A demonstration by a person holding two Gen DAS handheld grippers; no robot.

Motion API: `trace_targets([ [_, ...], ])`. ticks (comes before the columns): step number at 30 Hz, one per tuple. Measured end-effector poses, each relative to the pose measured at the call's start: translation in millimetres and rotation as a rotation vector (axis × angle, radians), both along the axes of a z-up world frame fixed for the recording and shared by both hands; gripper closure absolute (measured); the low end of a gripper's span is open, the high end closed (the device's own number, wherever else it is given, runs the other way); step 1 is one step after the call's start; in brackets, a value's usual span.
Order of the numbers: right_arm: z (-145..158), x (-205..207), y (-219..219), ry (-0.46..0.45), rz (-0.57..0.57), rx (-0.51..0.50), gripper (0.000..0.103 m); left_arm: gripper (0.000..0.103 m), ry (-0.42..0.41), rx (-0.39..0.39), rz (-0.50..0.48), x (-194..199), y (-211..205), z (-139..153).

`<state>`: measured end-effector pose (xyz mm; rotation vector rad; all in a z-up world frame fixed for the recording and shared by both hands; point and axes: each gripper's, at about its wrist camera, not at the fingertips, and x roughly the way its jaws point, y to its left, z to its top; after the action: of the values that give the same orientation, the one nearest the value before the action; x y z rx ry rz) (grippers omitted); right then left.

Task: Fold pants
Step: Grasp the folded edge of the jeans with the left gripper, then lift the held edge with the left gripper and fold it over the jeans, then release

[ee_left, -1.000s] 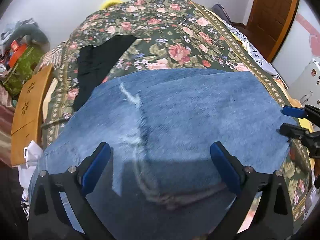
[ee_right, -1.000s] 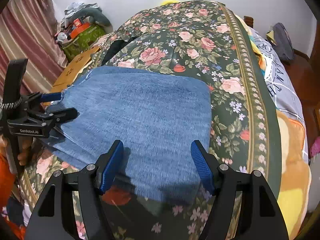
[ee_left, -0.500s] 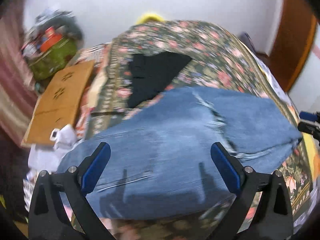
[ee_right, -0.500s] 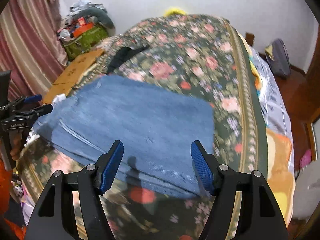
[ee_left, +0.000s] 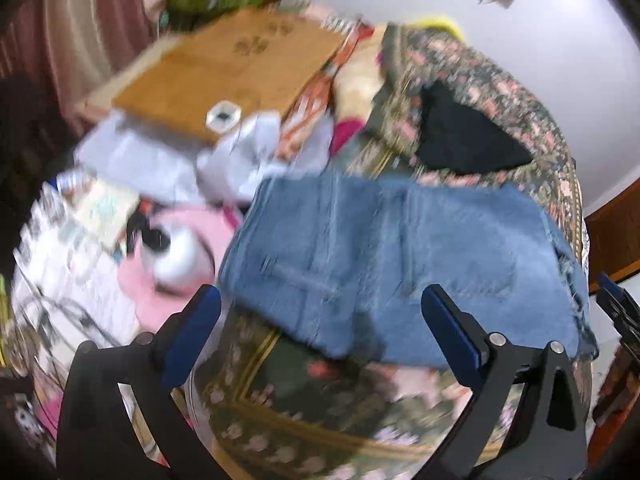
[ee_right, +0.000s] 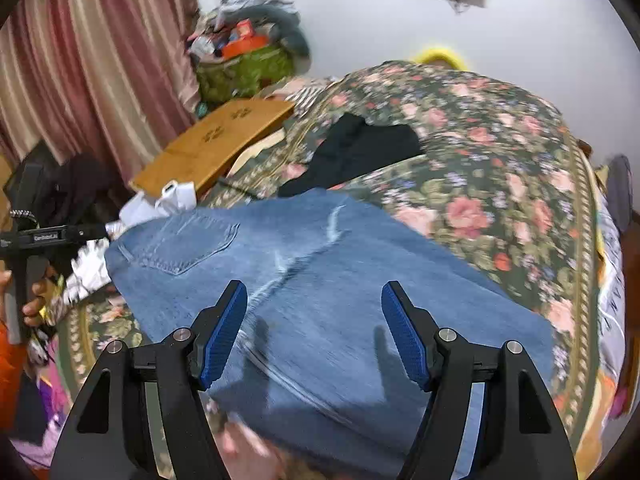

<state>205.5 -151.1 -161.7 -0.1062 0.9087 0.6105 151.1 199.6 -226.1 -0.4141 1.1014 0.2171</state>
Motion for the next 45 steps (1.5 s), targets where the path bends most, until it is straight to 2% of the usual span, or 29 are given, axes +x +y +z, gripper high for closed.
trace_targets([
  [4,-28,6,13,0.083,0.026,-0.052,0.037,0.002,0.084,-0.169,-0.015,-8,8,-35],
  [7,-28,3,15,0.082,0.036,-0.066,0.036,0.002,0.136,-0.286,-0.03,-8,10,-56],
  [12,-28,1,15,0.086,0.036,-0.056,0.036,0.001,0.177,-0.376,-0.049,0,12,-67],
  [18,-32,5,16,0.098,0.036,-0.036,0.034,0.001,0.226,-0.563,0.023,21,36,-104],
  [21,-32,5,16,0.101,0.036,-0.026,0.034,0.001,0.226,-0.607,0.044,29,44,-112],
  [25,-34,5,16,0.104,0.037,-0.018,0.032,0.011,0.197,-0.607,0.042,39,50,-112],
  [27,-33,6,16,0.104,0.038,-0.018,0.032,0.019,0.177,-0.572,0.027,39,50,-105],
  [29,-34,6,17,0.104,0.04,-0.019,0.031,0.036,0.147,-0.519,0.004,40,45,-93],
  [30,-34,6,17,0.104,0.039,-0.019,0.031,0.04,0.13,-0.471,-0.009,38,43,-85],
  [32,-34,6,18,0.102,0.038,-0.021,0.031,0.057,0.107,-0.384,-0.02,42,38,-74],
  [33,-34,6,17,0.103,0.038,-0.021,0.031,0.059,0.089,-0.349,-0.031,44,36,-67],
  [35,-34,6,18,0.101,0.039,-0.024,0.031,0.07,0.077,-0.306,-0.024,43,37,-61],
  [39,-34,5,18,0.101,0.039,-0.023,0.031,0.075,0.05,-0.22,-0.046,47,33,-42],
  [43,-34,5,18,0.102,0.039,-0.022,0.031,0.077,-0.005,-0.083,-0.081,46,21,-14],
  [45,-33,5,17,0.103,0.04,-0.017,0.031,0.078,-0.03,-0.055,-0.085,48,18,-1],
])
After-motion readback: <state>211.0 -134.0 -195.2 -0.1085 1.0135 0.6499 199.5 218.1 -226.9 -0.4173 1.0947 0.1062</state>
